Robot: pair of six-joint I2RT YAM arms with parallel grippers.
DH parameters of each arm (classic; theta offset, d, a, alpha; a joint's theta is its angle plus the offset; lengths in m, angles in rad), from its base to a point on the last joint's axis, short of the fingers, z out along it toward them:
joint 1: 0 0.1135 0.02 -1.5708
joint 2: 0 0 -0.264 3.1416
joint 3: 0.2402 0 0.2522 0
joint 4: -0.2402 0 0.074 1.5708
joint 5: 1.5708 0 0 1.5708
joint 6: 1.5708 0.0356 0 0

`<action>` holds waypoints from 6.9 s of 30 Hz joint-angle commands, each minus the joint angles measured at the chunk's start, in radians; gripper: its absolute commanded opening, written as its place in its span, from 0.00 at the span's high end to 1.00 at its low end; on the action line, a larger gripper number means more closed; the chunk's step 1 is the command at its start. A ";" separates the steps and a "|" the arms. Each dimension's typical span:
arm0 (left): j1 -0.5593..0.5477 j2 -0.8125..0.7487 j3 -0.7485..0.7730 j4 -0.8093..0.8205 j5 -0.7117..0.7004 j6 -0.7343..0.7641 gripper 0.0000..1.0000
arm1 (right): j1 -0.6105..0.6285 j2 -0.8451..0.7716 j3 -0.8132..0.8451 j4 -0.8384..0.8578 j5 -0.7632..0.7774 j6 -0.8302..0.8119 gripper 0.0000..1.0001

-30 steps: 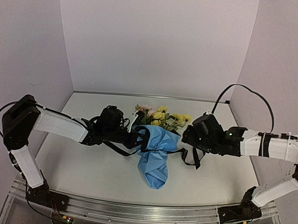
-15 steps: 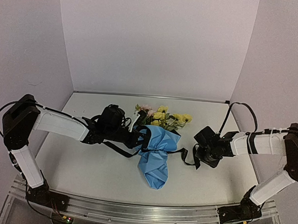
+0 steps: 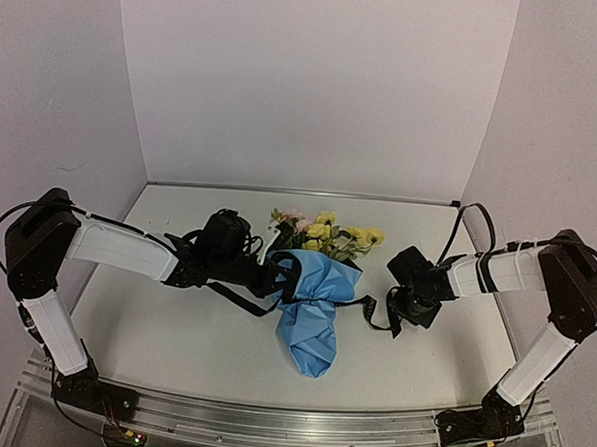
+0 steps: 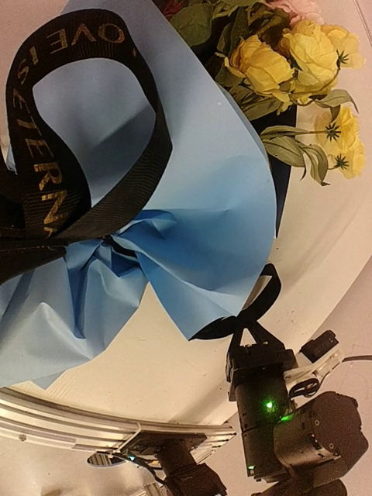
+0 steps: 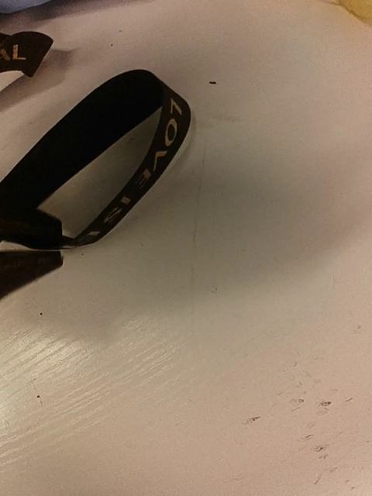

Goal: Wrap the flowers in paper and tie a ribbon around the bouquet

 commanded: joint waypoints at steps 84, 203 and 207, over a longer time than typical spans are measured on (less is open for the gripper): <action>-0.011 -0.042 -0.050 0.129 -0.048 0.108 1.00 | 0.643 -0.228 0.648 -0.391 0.356 -0.173 1.00; 0.012 0.000 0.004 -0.024 0.017 0.451 1.00 | 0.220 0.258 0.859 -0.157 -0.328 -0.564 0.99; 0.031 0.005 0.009 -0.020 0.039 0.414 1.00 | 0.219 0.236 0.847 -0.145 -0.288 -0.555 1.00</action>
